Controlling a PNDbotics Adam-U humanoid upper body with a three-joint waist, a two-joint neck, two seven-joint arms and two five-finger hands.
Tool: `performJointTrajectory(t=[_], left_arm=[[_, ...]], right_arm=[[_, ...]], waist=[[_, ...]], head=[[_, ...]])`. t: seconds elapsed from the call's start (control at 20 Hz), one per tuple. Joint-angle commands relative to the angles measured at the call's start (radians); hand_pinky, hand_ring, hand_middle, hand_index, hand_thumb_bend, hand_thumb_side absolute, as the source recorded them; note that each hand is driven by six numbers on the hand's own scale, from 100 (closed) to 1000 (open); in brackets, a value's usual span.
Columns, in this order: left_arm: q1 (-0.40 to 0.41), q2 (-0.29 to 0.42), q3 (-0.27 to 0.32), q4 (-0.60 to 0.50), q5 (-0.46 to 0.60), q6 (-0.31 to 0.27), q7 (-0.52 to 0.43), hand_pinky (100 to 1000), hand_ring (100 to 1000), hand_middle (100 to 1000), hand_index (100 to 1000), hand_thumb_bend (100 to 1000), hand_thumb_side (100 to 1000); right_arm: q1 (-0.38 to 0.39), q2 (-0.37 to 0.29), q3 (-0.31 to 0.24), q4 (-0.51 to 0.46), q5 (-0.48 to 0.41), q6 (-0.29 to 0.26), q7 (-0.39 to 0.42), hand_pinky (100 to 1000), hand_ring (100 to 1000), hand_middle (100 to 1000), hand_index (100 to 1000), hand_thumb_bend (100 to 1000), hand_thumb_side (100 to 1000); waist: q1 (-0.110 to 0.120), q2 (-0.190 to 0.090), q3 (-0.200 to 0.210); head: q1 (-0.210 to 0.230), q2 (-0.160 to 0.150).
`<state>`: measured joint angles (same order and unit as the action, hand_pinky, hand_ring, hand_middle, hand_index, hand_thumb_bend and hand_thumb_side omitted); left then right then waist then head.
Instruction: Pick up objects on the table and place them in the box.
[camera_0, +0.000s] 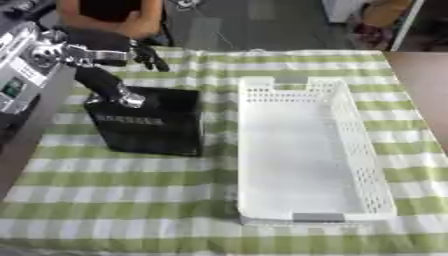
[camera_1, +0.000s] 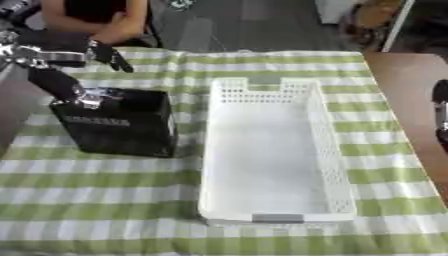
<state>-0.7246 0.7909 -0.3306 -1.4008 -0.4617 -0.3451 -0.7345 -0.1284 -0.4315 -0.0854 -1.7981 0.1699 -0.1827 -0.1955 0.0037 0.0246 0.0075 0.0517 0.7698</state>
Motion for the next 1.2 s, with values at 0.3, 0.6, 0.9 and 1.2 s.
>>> performJointTrajectory(t=[0.3,0.6,0.9,1.2], left_arm=[[-0.025,0.001,-0.004,0.020,-0.005,-0.015,-0.024,848,811,848,940,1000,788],[-0.024,-0.010,-0.008,0.041,-0.010,-0.019,-0.029,844,810,847,940,1000,792],[-0.022,-0.024,-0.014,0.067,-0.023,-0.026,-0.033,846,811,847,937,1000,798],[-0.019,-0.034,-0.017,0.085,-0.036,-0.035,-0.032,847,813,847,936,1000,803]], right_arm=[[-0.004,-0.016,-0.003,-0.010,-0.004,-0.002,0.003,840,862,790,924,332,637],[-0.005,-0.015,-0.002,-0.010,-0.005,-0.003,0.004,840,861,790,924,331,637],[-0.005,-0.015,-0.001,-0.010,-0.006,-0.003,0.006,841,861,790,924,331,637],[-0.006,-0.014,0.000,-0.010,-0.008,-0.004,0.007,841,861,790,924,330,638]], waist=[[-0.001,-0.011,-0.004],[-0.002,-0.010,-0.005],[-0.003,-0.010,-0.007],[-0.004,-0.009,-0.008]], head=[[-0.005,0.000],[-0.006,0.000],[-0.004,0.000],[-0.004,0.000]])
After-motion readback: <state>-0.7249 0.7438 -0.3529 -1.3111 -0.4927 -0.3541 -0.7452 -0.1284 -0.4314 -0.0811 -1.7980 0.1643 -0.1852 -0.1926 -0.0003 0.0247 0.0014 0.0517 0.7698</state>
